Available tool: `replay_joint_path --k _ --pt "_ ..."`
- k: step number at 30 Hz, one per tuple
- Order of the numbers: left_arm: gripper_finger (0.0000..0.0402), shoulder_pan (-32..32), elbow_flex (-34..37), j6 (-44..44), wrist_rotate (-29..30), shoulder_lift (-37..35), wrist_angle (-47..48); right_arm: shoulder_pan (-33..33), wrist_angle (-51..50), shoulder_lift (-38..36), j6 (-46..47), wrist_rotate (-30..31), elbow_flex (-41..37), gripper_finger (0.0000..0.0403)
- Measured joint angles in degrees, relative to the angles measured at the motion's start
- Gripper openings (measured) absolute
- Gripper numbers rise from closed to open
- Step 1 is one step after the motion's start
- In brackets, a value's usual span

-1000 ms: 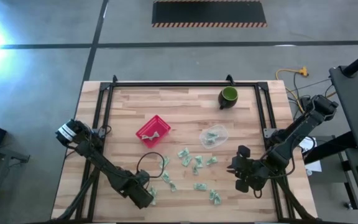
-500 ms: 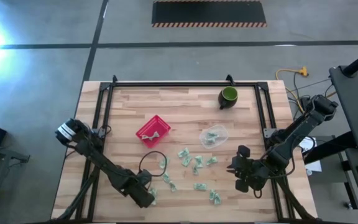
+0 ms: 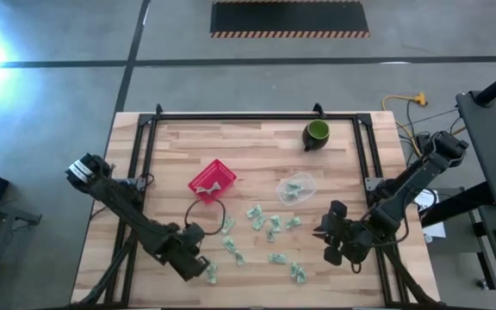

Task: Pick and place items into bin
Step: Put the stevia packet into the red bin

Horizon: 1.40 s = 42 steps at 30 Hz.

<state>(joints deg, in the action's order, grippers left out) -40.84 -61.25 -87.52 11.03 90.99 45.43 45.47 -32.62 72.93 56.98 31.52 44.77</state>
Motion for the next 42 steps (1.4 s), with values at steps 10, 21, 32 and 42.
replay_joint_path --k 10,21,32,42 --pt "0.0 1.91 0.07 8.9 21.17 -9.33 5.46 -0.02 2.29 0.0 1.45 0.19 0.0 0.0057" --pt "0.0 12.97 0.22 33.91 31.79 -11.43 5.25 -0.02 3.67 0.0 4.27 0.23 0.0 0.0057" --pt "0.0 24.34 1.94 52.13 31.62 -8.53 3.56 0.0 6.67 0.0 7.54 3.45 0.0 0.0057" --pt "0.0 31.57 2.35 61.16 29.38 -3.95 3.12 0.0 7.31 0.0 9.08 3.46 0.0 0.0057"
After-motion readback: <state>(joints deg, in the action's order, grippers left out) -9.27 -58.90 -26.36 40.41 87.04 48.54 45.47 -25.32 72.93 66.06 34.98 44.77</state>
